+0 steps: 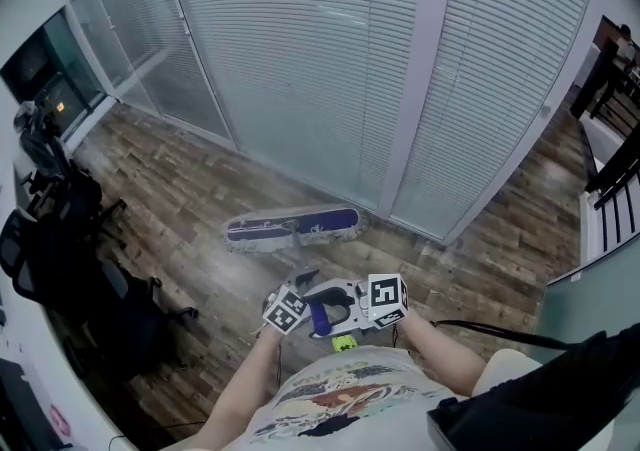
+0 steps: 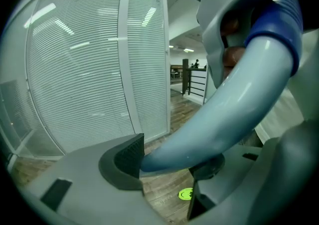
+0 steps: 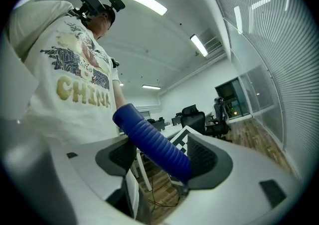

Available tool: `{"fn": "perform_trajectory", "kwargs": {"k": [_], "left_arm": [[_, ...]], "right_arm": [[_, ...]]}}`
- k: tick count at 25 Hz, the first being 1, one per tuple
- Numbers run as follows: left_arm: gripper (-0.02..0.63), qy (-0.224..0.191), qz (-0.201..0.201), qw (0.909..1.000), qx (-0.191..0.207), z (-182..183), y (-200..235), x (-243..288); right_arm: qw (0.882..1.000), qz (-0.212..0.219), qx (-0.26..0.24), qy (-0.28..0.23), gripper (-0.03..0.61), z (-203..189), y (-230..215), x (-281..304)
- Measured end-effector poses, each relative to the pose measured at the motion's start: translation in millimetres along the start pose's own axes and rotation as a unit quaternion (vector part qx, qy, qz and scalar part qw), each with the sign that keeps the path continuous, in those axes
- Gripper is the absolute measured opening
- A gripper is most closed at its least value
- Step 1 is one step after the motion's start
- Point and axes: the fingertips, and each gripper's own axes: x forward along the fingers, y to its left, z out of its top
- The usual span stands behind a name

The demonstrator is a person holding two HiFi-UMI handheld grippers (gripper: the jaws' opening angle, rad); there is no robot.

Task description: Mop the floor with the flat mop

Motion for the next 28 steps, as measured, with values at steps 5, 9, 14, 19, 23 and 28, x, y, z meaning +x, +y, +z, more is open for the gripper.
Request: {"fn": "perform_trajectory", "kwargs": {"k": [5,9,14,19,23,28], "left_arm": [[0.206,-0.009,-0.006,0.9999,0.006,-36,-69,-37],[0.206,-0.025,-0.013,0.9996,0.000,-62,-151,-75],[0.207,-0.053,-0.004,0.9985,-0.012,-97,-237,-122],[0.207,-0.071,-0.005,0.9970,-0.030,-113,-315,-157],[0.209,-0.069,-0.016,0.9973,-0.020,-111,-369,-168],[0.210,-0.075,-0.026,0.9966,-0.019,-93,-446,-170]], "right_arm": [[1.000,-0.008,0.002,0.022,0.291,-24,76,38],[0.999,-0.016,0.005,0.049,0.291,-55,160,70],[0.997,-0.014,0.004,0.075,0.291,-90,255,112],[0.998,-0.019,0.012,0.065,0.291,-103,336,134],[0.998,-0.047,0.011,0.045,0.291,-107,387,129],[0.996,-0.084,0.011,-0.006,0.291,-113,457,100]]}}
